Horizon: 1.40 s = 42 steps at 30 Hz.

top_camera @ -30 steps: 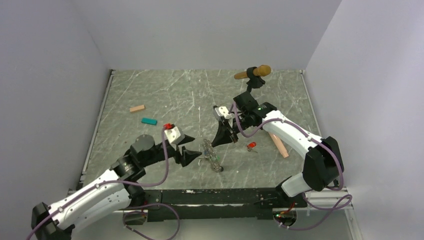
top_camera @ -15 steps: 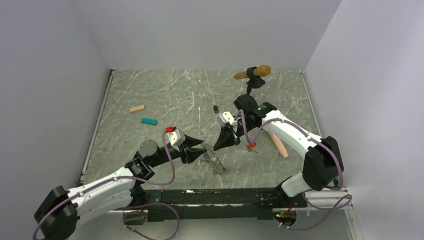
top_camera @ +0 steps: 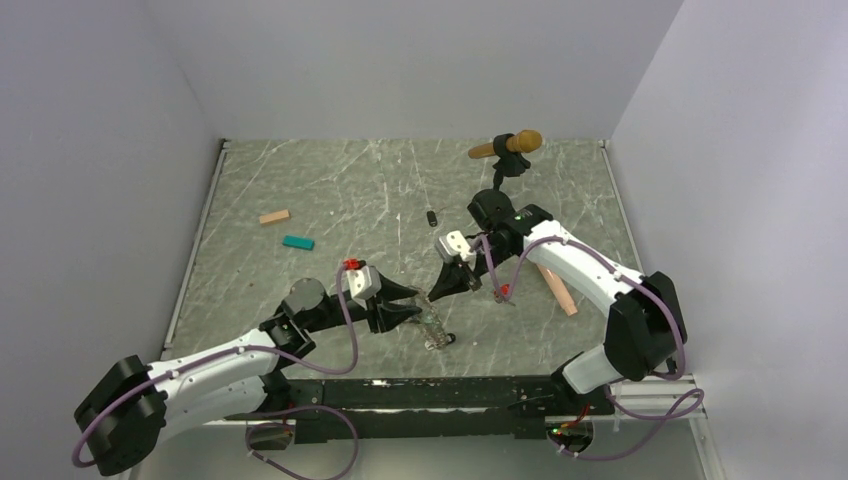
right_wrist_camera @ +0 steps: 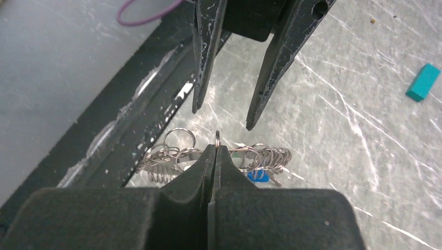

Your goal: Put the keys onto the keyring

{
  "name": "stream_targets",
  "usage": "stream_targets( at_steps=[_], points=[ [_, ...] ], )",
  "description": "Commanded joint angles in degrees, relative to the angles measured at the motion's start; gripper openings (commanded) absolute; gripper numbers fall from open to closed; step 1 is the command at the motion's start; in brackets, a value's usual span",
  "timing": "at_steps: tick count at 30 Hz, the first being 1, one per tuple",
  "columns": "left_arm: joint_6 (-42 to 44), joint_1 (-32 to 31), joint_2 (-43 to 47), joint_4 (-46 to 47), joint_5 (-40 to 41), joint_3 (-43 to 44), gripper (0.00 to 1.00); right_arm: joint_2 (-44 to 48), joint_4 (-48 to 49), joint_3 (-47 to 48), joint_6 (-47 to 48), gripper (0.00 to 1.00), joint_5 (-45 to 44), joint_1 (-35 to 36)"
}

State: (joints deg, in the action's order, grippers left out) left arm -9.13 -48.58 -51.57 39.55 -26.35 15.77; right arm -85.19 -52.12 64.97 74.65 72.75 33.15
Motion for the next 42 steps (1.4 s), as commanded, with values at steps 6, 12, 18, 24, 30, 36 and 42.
stream_targets(
  at_steps=[6, 12, 18, 24, 30, 36, 42],
  points=[
    [8.1, -0.3, 7.2, -9.8, 3.4, 2.8, 0.46, 0.9, -16.8, 13.6, 24.5, 0.01, -12.3, 0.3],
    [17.0, -0.3, 14.5, -21.0, 9.1, 5.4, 0.46, -0.8, -20.6, 19.2, 28.5, 0.0, -21.0, 3.1],
    [19.2, -0.3, 12.6, -19.6, 9.0, 7.8, 0.45, -2.2, -22.3, 22.0, 28.4, 0.0, -22.2, 5.6],
    [19.4, -0.6, 6.4, -17.6, 5.0, 11.0, 0.37, -3.2, -24.0, 24.8, 27.3, 0.0, -22.0, 6.9],
    [19.0, -1.5, 4.2, -15.5, 4.8, 10.8, 0.35, -3.5, -24.9, 25.8, 27.0, 0.0, -21.7, 7.1],
    [17.2, -2.2, 3.3, -12.9, 5.3, 10.2, 0.33, -3.8, -25.0, 26.5, 26.2, 0.0, -21.1, 7.1],
    [16.3, -4.2, 1.5, -10.4, 6.7, 10.2, 0.32, -3.6, -23.0, 26.7, 21.3, 0.0, -19.1, 7.1]
  ],
)
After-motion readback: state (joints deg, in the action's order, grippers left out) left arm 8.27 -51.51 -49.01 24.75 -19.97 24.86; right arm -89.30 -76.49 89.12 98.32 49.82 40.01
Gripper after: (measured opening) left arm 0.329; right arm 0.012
